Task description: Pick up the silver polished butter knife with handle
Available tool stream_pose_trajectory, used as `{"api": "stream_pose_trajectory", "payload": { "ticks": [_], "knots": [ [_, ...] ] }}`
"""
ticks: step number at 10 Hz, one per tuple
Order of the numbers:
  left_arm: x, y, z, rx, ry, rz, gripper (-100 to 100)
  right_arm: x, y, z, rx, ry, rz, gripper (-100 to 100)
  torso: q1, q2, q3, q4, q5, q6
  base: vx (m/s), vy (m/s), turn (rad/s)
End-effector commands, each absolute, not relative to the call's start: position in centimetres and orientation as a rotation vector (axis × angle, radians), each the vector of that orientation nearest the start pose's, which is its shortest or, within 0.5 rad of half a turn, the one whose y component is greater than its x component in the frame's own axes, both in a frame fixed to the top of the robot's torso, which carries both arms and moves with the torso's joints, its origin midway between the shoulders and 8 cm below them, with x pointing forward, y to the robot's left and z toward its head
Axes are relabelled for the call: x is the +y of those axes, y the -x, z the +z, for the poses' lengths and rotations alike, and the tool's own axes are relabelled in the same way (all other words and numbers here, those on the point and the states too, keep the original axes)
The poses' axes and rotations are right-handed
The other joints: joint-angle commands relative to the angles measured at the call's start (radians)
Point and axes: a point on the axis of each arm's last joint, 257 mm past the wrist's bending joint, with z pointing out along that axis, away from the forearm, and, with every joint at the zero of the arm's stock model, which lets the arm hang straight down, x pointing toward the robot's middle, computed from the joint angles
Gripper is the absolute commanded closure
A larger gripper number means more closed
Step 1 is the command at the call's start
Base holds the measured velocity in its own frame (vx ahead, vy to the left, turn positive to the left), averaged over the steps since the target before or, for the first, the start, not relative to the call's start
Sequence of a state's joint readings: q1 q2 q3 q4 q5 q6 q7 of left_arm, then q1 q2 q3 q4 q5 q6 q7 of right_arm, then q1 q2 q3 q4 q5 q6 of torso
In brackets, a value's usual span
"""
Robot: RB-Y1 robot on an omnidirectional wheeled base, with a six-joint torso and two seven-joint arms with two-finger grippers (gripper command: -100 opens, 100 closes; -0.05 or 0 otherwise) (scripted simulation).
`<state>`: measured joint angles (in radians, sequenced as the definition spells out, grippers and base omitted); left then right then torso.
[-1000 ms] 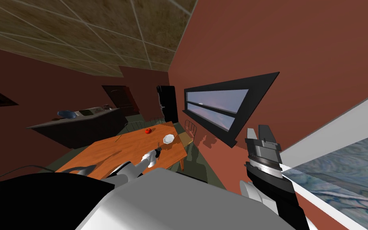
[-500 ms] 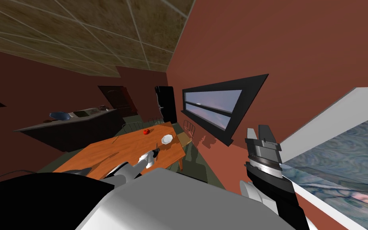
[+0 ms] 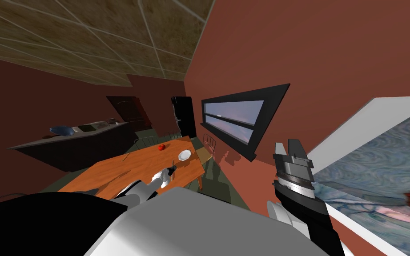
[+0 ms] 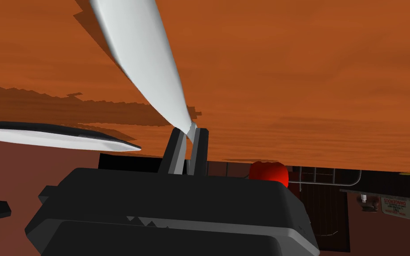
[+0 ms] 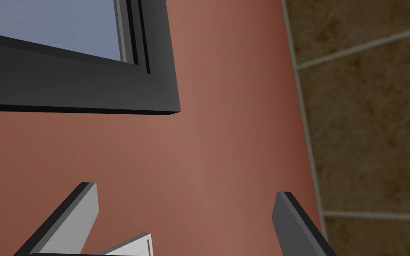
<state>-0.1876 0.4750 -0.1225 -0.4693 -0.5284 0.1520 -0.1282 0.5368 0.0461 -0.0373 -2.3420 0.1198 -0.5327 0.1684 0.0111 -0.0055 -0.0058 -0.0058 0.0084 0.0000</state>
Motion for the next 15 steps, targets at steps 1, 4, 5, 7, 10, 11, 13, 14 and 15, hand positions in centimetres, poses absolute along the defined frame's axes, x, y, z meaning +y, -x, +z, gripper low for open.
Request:
{"api": "stream_pose_trajectory", "payload": {
  "ticks": [1, 4, 5, 7, 10, 11, 13, 14, 15],
  "knots": [
    [55.7, -33.4, -54.9, 2.286, 0.861, 0.328, 100, -28.1, -32.3, 4.5, 0.641, -0.5, 1.027, 0, 0.0, 0.0, 0.0, 0.0, 0.0, 0.0, -0.001, -0.032, -0.095],
    [56.8, -32.5, -54.9, 2.278, 0.897, 0.32, 100, -28.1, -32.3, 4.5, 0.641, -0.5, 1.027, 0, -0.002, 0.0, 0.0, 0.0, -0.001, 0.0, 0.0, -0.042, -0.054],
    [56.8, -32.5, -54.9, 2.286, 0.879, 0.327, 100, -28.1, -32.3, 4.5, 0.641, -0.5, 1.027, 0, -0.002, 0.0, 0.0, 0.0, 0.0, -0.001, -0.002, -0.018, 0.005],
    [58.0, -31.7, -54.7, 2.272, 0.908, 0.325, 100, -28.1, -32.3, 4.5, 0.641, -0.5, 1.027, 0, -0.002, 0.0, 0.0, 0.0, 0.0, -0.001, -0.001, -0.034, -0.065],
    [59.2, -30.9, -54.3, 2.262, 0.92, 0.332, 100, -28.1, -32.3, 4.5, 0.641, -0.5, 1.027, 0, -0.001, -0.001, 0.0, 0.0, 0.0, -0.001, 0.005, -0.031, -0.038],
    [59.2, -30.9, -54.3, 2.268, 0.906, 0.337, 100, -28.1, -32.3, 4.5, 0.641, -0.5, 1.027, 0, -0.002, 0.0, 0.0, 0.0, 0.0, -0.001, -0.001, -0.022, 0.0],
    [60.4, -30.2, -54.0, 2.246, 0.934, 0.339, 100, -28.1, -32.3, 4.5, 0.641, -0.5, 1.027, 0, -0.002, 0.001, 0.001, 0.001, 0.0, 0.0, -0.007, -0.039, -0.064],
    [60.4, -30.2, -54.0, 2.254, 0.918, 0.346, 100, -28.1, -32.3, 4.5, 0.641, -0.5, 1.027, 0, -0.002, 0.001, 0.001, 0.001, 0.0, 0.0, 0.0, -0.015, 0.007],
    [61.7, -29.4, -53.5, 2.228, 0.946, 0.351, 100, -28.1, -32.3, 4.5, 0.641, -0.5, 1.027, 0, -0.001, 0.001, 0.001, 0.001, 0.0, 0.0, 0.004, -0.035, -0.08]
  ]
}}
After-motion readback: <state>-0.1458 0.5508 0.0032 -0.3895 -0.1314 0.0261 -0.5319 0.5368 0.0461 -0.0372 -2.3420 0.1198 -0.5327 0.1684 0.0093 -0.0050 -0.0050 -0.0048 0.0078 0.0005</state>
